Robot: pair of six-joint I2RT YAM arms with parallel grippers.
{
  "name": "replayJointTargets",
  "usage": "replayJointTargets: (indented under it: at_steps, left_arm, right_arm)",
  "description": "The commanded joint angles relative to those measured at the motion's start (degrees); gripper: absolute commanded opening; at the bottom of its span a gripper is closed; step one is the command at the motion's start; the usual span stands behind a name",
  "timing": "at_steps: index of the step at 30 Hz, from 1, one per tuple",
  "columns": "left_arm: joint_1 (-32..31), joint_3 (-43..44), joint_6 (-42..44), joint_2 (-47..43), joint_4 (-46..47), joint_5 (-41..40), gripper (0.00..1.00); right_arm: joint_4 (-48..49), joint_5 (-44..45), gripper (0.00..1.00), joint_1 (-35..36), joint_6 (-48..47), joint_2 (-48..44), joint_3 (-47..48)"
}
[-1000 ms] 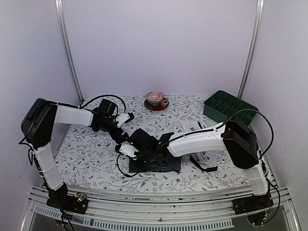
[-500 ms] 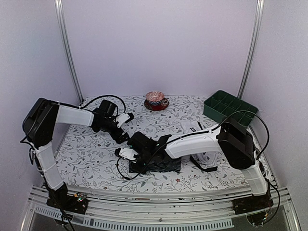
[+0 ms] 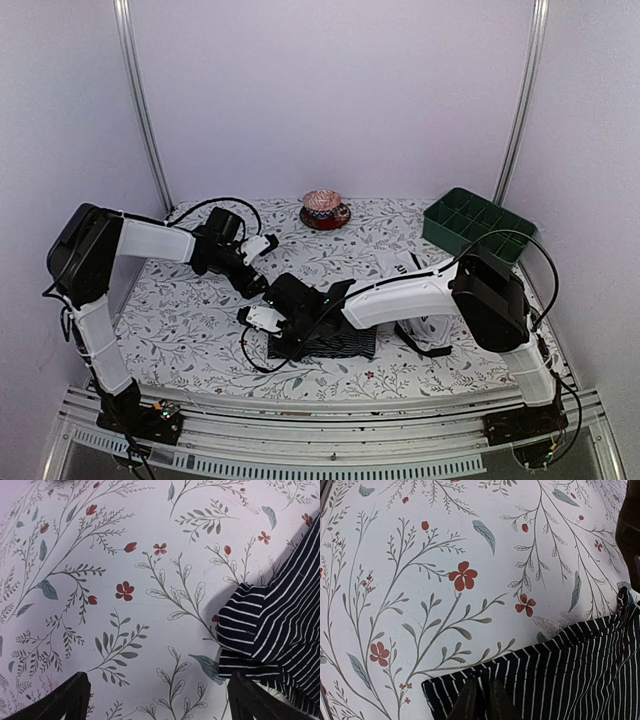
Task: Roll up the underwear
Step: Smooth out the underwear at the center of the board.
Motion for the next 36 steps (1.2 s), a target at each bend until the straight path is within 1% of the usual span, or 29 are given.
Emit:
replayJointTargets:
  at_steps: [1,6,10,26,36]
  left_arm:
    - [0.73,-0.42,-0.59,1.28,0.84,0.56,0.98]
    - [0.78,-0.13,-0.60,1.75,0.64,0.36,0.98]
    - [0.70,0.16,-0.69,2.37,0.34,0.16,0.98]
    - [-0.05,1.06,-1.26,4.66,0.31,-2.11,0.98]
    - [-0.01,1.15,-1.73,4.70,0.48,-3.43,0.98]
  right_arm:
    - [-0.22,-0.36,0.10,-0.10,0.80,-0.57,1.08]
    - [-0.11,-0.44,0.08,0.08,1.14,-1.53,0.51]
    - [-0.14,-0.36,0.04,0.43,1.08,-1.95,0.35]
    - [1.86,3.02,0.03,0.78,1.35,-7.38,-2.98]
    - [3.02,-1.07,0.03,1.63,-0.19,-9.25,-6.01]
